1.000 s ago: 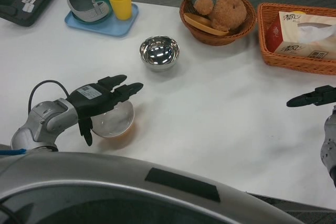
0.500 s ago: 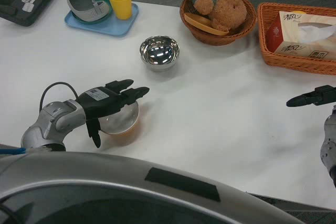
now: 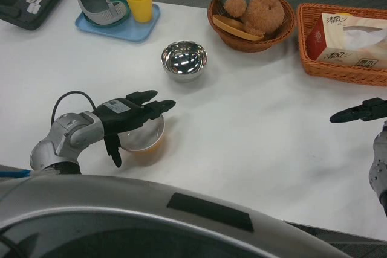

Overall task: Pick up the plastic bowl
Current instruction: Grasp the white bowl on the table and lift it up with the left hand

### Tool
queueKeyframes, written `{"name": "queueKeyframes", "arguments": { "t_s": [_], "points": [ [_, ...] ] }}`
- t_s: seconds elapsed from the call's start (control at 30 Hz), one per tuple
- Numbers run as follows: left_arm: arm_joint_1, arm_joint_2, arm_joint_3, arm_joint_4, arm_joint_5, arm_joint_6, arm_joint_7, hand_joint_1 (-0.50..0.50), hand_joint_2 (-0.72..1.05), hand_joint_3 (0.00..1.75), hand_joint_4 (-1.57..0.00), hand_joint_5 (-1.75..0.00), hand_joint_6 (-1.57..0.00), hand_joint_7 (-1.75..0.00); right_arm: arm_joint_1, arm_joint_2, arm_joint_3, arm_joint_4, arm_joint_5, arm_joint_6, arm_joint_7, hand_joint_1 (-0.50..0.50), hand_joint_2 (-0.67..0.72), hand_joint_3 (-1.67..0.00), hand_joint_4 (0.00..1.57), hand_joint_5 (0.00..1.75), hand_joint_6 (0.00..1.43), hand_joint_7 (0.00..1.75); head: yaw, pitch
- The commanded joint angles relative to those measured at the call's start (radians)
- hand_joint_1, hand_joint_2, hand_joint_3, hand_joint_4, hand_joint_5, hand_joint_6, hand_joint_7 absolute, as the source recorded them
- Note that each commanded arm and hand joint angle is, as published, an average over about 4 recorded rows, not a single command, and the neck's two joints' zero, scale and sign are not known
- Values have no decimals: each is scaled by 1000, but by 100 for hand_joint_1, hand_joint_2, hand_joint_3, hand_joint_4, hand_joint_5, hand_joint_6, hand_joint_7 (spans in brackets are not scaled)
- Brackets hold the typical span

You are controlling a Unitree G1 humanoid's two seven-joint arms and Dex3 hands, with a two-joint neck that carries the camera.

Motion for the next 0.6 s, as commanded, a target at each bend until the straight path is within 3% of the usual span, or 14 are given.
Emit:
{"name": "queueKeyframes", "arguments": {
  "t_s": [0.03,0.23,0.33,0.4,0.53,0.6],
  "points": [
    [12,0,-19,18,-19,8,-19,-50,74,2,0,0,0,0,11,-8,-2,-2,5,-9,-4,-46,72,0,0,0,0,0,0,1],
    [15,-1,-33,35,-30,8,-21,-50,105,22,-6,0,0,-3,11,-8,-2,-2,5,-10,-4,-46,72,0,0,0,0,0,-2,4],
    [15,-2,-33,45,-30,8,-22,-50,105,48,-1,-41,0,-21,11,-8,-3,-3,5,-11,-4,-46,72,0,0,0,0,0,-2,4],
    [15,-3,-33,51,-29,9,-23,-50,105,76,0,-72,0,-40,11,-8,-3,-3,5,-12,-4,-46,72,0,0,0,0,0,-1,5],
    [14,-5,-34,59,-27,27,-27,-50,105,109,-1,-103,0,-77,11,-8,-3,-3,5,-12,-4,-46,72,0,0,0,0,0,-1,7],
    [15,-7,-35,62,-26,34,-29,-50,105,127,-4,-133,0,-103,11,-8,-3,-3,5,-12,-4,-46,72,0,0,0,0,0,0,8]
  ]
}}
